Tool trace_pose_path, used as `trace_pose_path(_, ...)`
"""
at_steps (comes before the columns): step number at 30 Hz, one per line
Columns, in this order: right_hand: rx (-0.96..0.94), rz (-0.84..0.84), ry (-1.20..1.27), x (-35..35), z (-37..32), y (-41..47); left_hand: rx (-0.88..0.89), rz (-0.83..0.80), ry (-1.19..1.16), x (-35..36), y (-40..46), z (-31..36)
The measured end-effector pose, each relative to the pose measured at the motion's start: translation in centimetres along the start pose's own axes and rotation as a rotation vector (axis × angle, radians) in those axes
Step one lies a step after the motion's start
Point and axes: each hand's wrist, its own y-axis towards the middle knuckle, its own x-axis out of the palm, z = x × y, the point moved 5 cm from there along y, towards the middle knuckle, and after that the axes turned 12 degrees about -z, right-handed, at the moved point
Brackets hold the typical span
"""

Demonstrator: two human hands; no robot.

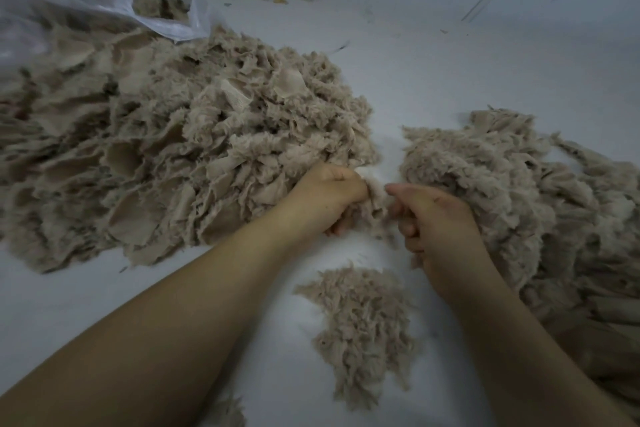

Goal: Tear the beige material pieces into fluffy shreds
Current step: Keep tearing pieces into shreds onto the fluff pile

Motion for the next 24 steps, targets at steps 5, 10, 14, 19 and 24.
trace_pose_path(5,-0.129,-0.092,-0.146,1.8,-0.9,-0.9,-0.073,-0.08,-0.017,0.2,0.0,0.2)
trace_pose_path(10,-0.031,-0.048,-0.104,0.9,-0.7,-0.4,-0.052,0.003,-0.084,-0.4,0.1,-0.1)
trace_pose_path(14,-0.054,-0.111,-0.118,1.7,-0.8,-0.6,0.016,-0.07,-0.017,0.2,0.1,0.0)
trace_pose_path(19,-0.036,-0.107,-0.11,1.6,-0.9,-0.4,0.043,0.058,-0.097,0.0,0.2,-0.4)
trace_pose_path(24,-0.105,-0.174,-0.146,2.0,-1.2,-0.7,0.033,-0.015,-0.055,0.5,0.0,0.0)
